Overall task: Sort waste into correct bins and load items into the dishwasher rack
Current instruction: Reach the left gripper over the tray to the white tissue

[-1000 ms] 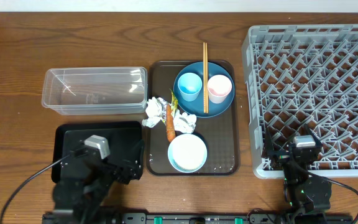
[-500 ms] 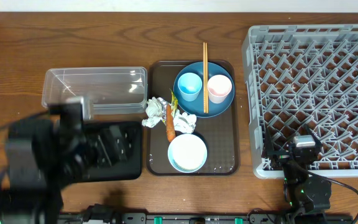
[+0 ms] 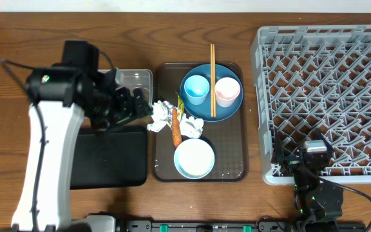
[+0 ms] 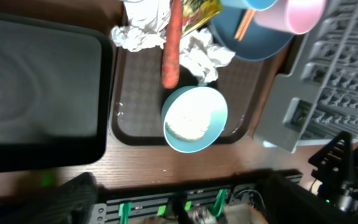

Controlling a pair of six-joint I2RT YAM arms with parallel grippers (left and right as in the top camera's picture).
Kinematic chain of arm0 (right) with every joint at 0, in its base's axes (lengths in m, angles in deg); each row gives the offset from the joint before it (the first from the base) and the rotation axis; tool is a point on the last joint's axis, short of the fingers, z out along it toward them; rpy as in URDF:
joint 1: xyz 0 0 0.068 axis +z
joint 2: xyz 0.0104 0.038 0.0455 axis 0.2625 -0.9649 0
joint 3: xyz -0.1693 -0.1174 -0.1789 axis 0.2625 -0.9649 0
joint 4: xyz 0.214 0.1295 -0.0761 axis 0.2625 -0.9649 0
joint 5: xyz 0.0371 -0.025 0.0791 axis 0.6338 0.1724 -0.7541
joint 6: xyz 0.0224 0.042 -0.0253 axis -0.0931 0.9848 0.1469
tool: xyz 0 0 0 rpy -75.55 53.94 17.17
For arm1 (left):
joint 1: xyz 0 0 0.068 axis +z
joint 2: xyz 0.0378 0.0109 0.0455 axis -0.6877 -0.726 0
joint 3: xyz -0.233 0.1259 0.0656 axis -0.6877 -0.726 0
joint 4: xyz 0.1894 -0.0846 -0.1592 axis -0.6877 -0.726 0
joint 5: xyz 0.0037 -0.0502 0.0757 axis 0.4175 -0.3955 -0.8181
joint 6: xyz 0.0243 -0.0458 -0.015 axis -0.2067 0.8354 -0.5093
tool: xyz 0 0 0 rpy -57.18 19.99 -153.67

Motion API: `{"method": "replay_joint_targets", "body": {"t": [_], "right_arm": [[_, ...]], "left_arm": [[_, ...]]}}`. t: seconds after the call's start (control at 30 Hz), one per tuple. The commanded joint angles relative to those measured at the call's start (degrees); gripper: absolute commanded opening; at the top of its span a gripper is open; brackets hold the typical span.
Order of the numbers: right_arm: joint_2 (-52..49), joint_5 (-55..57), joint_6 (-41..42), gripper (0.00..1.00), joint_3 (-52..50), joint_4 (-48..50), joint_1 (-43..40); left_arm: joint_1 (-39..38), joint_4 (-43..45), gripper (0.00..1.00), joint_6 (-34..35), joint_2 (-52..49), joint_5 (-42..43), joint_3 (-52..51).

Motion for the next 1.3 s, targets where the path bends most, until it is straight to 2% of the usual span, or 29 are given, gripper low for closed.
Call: {"method": "replay_joint_targets", "body": {"t": [0.0,0.03,0.13,0.2,0.37,0.63,0.73,0.8,0.93,1.23,1.27], "right_arm": [[0.1,0.5,-0.3,0.99,-0.1,-0.2,-0.3],[0.1,0.5,-0.3,0.99,-0.1,-0.2,-0.3],[0.1,0.5,-0.3,0.99,-0.1,-0.2,-0.3],[0.1,0.5,-0.3,0.99,-0.1,-0.2,-0.3],[0.1,0.5,-0.3,0.99,-0.1,-0.3,-0.3],[0.1,0.5,-0.3,0.99,-0.1,-0.2,-0.3],[0.1,0.5,-0.3,0.99,-0.1,-0.2,-0.3],[0.1,0.5,-0.3,0.99,-0.1,-0.2,-0.3],[0.1,0.5,-0.3,0.99,-0.1,-0.2,-0.3],[0.1,0.5,-0.3,0.99,-0.1,-0.2,-0.3],[0.1,0.5,-0.3,0.99,-0.1,-0.2,-0.3]], "left_arm": [[-1.6,-0.5,0.98,2.7,-3.6,-0.3,0.2],[-2.4,-0.4,0.99,2.9,-4.6,-0.3,-0.2],[-5.4,-0.2,0.77,2.9,-6.6,-2.6,-0.7],[-8.3,0.6,0.70,3.6,-7.2,-6.3,-0.9],[-16.8,3.3,0.67,12.4,-7.3,-20.7,-0.9],[-26.8,8.2,0.66,16.2,-7.6,-34.4,-1.0],[-27.8,8.2,0.57,16.5,-8.0,-34.6,-1.1],[-28.1,8.8,0.55,16.4,-8.1,-34.7,-1.7],[-28.1,11.8,0.37,16.4,-8.1,-34.6,-4.9],[-28.1,23.9,0.39,16.1,-8.2,-34.9,-15.4],[-28.1,26.0,0.41,15.7,-8.2,-35.6,-16.7]]}}
